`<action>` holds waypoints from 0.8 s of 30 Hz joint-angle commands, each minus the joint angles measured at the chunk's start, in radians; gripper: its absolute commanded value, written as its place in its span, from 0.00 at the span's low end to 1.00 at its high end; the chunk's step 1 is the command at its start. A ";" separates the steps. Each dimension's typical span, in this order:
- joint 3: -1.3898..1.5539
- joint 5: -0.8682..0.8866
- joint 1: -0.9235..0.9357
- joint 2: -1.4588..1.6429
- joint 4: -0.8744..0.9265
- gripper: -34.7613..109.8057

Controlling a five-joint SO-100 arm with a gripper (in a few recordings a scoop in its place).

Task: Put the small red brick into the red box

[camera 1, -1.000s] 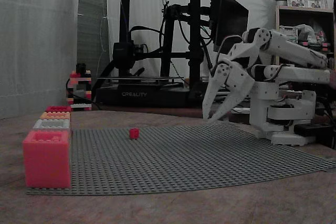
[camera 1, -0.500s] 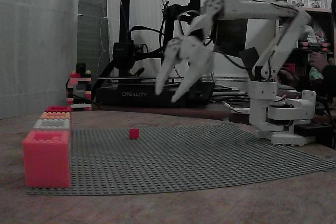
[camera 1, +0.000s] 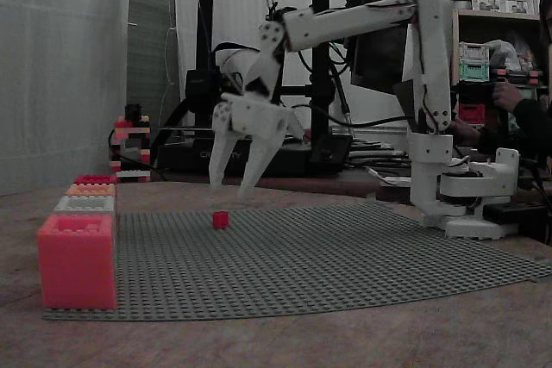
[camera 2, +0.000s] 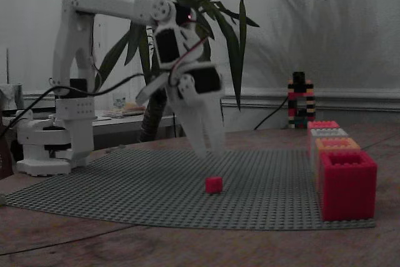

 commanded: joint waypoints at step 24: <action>-0.173 -0.028 0.048 -0.163 -0.020 0.32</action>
